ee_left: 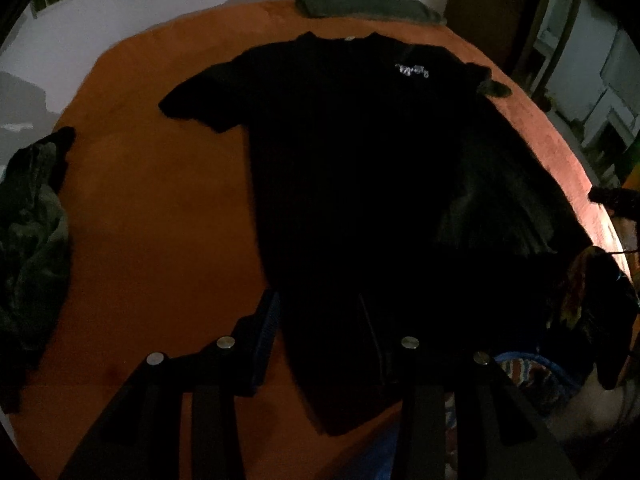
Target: Fold clothes
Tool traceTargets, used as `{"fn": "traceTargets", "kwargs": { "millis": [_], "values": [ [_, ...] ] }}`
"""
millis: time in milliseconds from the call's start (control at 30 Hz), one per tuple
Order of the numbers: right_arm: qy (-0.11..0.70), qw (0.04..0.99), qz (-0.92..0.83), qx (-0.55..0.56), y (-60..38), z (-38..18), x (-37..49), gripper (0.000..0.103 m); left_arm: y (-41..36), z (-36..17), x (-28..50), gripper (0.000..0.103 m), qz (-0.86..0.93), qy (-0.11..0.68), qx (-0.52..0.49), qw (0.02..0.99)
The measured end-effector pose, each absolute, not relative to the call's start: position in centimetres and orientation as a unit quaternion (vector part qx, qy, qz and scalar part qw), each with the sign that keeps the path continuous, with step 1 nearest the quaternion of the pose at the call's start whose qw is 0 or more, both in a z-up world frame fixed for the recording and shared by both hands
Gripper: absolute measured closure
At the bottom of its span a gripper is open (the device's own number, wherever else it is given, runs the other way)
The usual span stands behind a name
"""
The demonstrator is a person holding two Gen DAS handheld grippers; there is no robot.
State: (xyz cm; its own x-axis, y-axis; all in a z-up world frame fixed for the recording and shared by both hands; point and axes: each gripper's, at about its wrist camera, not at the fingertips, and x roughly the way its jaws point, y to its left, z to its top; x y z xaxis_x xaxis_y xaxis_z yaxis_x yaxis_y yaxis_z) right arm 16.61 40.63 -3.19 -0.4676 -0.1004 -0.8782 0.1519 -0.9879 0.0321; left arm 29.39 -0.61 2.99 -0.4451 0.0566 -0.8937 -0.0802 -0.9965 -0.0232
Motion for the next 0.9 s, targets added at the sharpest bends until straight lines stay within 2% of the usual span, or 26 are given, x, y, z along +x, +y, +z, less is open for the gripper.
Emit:
{"fn": "traceTargets", "kwargs": {
  "millis": [367, 400, 467, 533, 633, 733, 800, 900],
  "values": [
    [0.025, 0.085, -0.899, 0.428, 36.1, 6.7, 15.9, 0.074, -2.5, 8.5, 29.2, 0.056, 0.882, -0.046, -0.469, 0.010],
    [0.025, 0.086, -0.904, 0.417, 35.5, 7.6, 15.9, 0.073, -2.5, 9.0, 29.4, 0.055, 0.885, -0.054, -0.462, 0.009],
    [0.026, 0.088, -0.915, 0.393, 33.9, 9.6, 16.0, 0.058, -2.1, 9.9, 29.3, 0.053, 0.892, -0.054, -0.448, 0.004],
    [0.017, 0.089, -0.921, 0.378, 32.3, 10.7, 15.9, 0.056, -1.6, 10.7, 29.1, 0.051, 0.899, -0.050, -0.435, -0.002],
    [-0.030, 0.099, -0.927, 0.360, 30.6, 11.5, 15.3, 0.056, -0.3, 11.9, 28.5, 0.047, 0.909, -0.043, -0.414, -0.017],
    [-0.083, 0.118, -0.928, 0.344, 28.5, 11.3, 14.8, 0.056, 1.7, 12.1, 28.2, 0.039, 0.915, -0.041, -0.402, -0.011],
    [-0.097, 0.133, -0.919, 0.359, 26.8, 9.9, 15.0, 0.056, 3.3, 11.3, 28.5, 0.032, 0.917, -0.036, -0.397, -0.004],
    [-0.098, 0.138, -0.912, 0.373, 24.9, 7.3, 15.8, 0.056, 6.2, 8.5, 29.2, 0.031, 0.920, -0.025, -0.391, -0.006]
  ]
}}
